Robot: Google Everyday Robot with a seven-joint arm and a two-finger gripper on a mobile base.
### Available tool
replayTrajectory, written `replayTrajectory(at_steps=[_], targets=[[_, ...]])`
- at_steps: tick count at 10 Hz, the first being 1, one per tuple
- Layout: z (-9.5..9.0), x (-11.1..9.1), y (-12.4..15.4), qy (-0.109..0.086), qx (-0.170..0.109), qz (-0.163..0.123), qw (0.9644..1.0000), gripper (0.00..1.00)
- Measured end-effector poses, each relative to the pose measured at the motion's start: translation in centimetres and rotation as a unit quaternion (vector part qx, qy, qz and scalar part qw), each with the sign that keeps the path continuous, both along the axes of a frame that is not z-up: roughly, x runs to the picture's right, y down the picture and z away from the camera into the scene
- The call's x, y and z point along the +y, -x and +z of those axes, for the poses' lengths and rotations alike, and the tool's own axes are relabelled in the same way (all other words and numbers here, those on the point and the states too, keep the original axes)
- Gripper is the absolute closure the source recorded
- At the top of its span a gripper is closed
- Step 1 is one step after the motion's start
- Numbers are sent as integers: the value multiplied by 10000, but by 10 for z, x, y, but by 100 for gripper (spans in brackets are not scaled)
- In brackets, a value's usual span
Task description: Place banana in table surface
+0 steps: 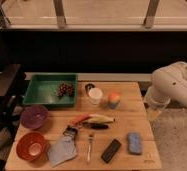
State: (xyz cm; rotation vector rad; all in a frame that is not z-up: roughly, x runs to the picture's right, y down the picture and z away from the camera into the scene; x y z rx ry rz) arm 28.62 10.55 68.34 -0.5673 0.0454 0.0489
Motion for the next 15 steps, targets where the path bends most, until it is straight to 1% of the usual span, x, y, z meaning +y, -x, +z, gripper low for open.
replayTrajectory(at_steps=[1,2,3,4,5,6,7,8,9,10,11,15], targets=[[0,3,-3,35,8,130,9999,35],[-2,10,-11,100,24,272,9996,35],[-5,20,-21,158,23,338,9993,35],[-11,30,-32,184,-53,360,9992,35],[-11,33,-36,150,-177,383,9990,35],[-9,33,-35,74,-305,398,9987,35],[-6,31,-30,-23,-432,406,9982,35],[0,26,-16,-200,-644,415,9969,35],[4,23,-3,-325,-795,430,9954,35],[8,16,20,-510,-1026,459,9924,35],[9,10,39,-616,-1183,422,9902,35],[9,10,40,-615,-1185,437,9901,35]])
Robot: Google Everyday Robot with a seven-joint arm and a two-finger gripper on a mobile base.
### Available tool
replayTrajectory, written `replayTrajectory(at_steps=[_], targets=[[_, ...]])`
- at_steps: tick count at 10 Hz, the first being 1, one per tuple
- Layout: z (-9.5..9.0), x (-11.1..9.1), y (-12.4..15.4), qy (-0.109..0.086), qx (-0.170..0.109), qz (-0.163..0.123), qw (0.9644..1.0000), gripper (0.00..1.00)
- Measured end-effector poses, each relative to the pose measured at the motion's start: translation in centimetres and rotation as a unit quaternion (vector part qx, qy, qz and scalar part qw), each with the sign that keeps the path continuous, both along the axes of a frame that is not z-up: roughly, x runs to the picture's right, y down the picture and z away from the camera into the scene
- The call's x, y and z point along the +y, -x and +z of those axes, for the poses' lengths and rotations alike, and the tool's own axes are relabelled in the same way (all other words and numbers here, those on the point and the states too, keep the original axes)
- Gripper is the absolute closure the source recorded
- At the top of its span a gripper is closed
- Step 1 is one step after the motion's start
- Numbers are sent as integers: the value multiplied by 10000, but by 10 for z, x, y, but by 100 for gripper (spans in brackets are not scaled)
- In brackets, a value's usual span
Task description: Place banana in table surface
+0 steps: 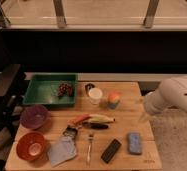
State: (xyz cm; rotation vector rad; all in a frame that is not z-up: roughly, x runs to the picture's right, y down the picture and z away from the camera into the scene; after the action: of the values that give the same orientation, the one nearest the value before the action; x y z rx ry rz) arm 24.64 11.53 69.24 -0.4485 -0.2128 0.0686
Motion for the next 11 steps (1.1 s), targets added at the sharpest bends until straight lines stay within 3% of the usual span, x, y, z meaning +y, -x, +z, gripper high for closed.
replayTrajectory(at_steps=[2,4,7,11], targets=[[4,2,5,-12,-151,26,9999,35],[15,6,31,-24,-453,41,9990,35],[46,19,92,-6,-879,16,9961,35],[85,35,132,142,-1245,-80,9921,35]])
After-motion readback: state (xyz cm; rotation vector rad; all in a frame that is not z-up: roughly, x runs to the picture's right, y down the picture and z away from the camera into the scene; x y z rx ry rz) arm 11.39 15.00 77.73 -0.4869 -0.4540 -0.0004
